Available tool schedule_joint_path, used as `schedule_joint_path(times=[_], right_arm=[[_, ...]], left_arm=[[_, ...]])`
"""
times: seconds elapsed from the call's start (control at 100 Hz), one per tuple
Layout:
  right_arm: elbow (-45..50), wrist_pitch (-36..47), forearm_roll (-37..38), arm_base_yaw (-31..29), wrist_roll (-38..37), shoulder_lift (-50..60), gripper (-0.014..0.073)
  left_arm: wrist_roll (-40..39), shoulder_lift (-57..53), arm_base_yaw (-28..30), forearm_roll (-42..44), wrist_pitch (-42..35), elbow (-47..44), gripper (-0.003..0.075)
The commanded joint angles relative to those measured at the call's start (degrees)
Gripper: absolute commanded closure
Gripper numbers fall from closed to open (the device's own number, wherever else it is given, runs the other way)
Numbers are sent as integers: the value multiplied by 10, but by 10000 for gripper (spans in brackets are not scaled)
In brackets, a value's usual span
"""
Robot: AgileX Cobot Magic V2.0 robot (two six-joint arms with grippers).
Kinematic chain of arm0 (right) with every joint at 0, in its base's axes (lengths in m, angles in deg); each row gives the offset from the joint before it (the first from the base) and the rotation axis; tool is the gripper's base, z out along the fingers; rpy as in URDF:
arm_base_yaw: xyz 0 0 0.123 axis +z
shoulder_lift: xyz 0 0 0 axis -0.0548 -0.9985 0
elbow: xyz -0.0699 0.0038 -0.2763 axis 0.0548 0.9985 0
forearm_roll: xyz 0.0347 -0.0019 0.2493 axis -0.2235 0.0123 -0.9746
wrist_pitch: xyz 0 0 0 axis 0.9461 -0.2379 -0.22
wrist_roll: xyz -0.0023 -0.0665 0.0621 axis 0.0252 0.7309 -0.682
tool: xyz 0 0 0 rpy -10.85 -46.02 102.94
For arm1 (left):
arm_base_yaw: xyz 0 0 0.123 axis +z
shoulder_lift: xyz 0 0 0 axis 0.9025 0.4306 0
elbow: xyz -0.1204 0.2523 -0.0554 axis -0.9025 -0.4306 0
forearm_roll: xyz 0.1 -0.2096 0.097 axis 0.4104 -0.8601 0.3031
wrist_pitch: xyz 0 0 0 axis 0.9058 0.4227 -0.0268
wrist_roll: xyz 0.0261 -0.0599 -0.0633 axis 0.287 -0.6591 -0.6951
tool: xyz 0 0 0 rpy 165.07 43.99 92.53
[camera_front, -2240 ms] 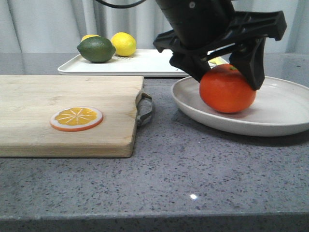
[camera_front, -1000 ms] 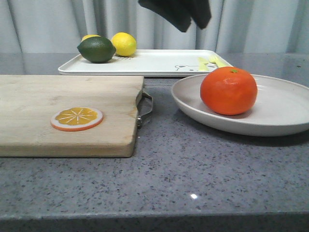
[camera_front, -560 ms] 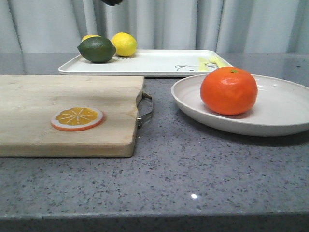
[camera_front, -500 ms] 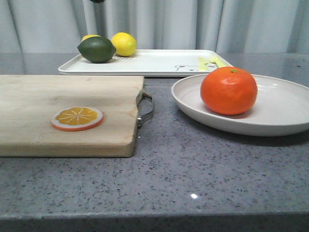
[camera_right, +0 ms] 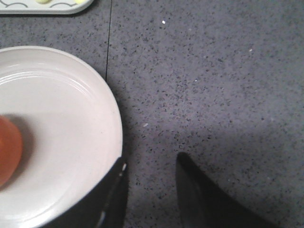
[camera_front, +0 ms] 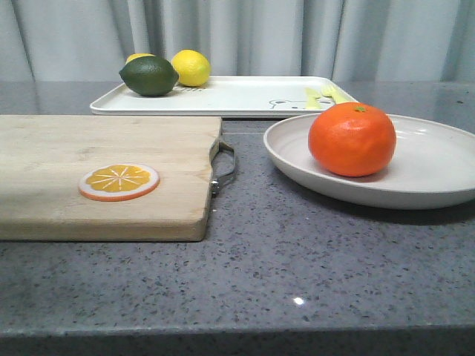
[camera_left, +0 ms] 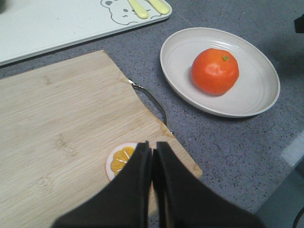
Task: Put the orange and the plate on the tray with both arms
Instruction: 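Open the left gripper to release the orange and withdraw upward, then grasp the rim of the white plate with the right gripper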
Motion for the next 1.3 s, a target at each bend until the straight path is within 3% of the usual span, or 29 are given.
schedule_joint_path(times=[0.0, 0.33, 0.81, 1.29], right_arm=[[-45, -1, -18, 0, 2, -26, 254], [-130, -77, -63, 0, 2, -141, 254], [-166, -98, -80, 0, 2, -229, 262], [-166, -100, -80, 0, 2, -243, 573]], left_arm=[[-2, -27, 1, -12, -39, 0, 739], [-7, -58, 1, -16, -39, -27, 739], [-7, -58, 1, -16, -39, -27, 739], [-7, -58, 1, -16, -39, -27, 739]])
